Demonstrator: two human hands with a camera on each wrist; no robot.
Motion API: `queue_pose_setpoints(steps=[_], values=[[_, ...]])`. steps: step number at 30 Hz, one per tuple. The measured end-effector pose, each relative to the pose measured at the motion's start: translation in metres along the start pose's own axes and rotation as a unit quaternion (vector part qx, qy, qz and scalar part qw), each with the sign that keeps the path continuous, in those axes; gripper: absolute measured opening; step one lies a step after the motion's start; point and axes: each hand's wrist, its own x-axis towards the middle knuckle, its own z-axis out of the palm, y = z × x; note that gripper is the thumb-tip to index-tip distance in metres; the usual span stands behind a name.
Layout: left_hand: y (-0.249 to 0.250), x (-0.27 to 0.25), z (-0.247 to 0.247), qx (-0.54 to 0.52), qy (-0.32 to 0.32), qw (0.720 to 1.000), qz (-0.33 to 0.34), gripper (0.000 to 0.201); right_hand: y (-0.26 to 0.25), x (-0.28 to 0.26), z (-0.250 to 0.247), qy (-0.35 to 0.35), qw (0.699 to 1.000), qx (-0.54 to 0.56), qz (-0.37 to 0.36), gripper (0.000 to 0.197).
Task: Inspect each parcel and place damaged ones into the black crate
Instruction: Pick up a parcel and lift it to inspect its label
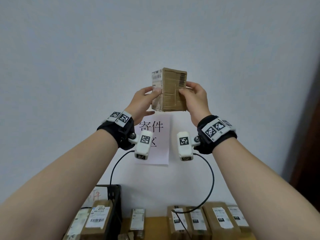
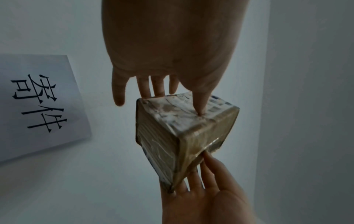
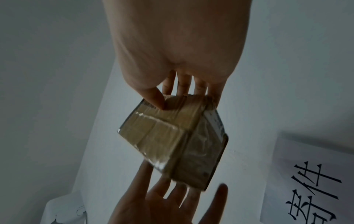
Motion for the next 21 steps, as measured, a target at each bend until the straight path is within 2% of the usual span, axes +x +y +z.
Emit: queue_pose_setpoints(steps=[5,10,17,21], values=[[0.0,-0.003,0.008,-0.037,0.008,0.999,0.026,0.04,0.003,0.003,-0.004,-0.006,1.0,-0.017,0.019,0.014],[-0.005,-0.004,0.011,-0.047,0.026,0.997,0.048,0.036,0.008,-0.003,-0.008,-0.046,0.998,-0.031,0.029,0.021],[-0.008,-0.001,0.014,-0.067,0.035,0.996,0.057,0.033,0.011,-0.009,-0.012,-0.037,0.999,0.005,0.036,0.018],[-0.01,0.0,0.015,-0.058,0.031,0.997,0.046,0.032,0.012,-0.012,-0.015,-0.032,0.999,0.028,0.02,0.023]])
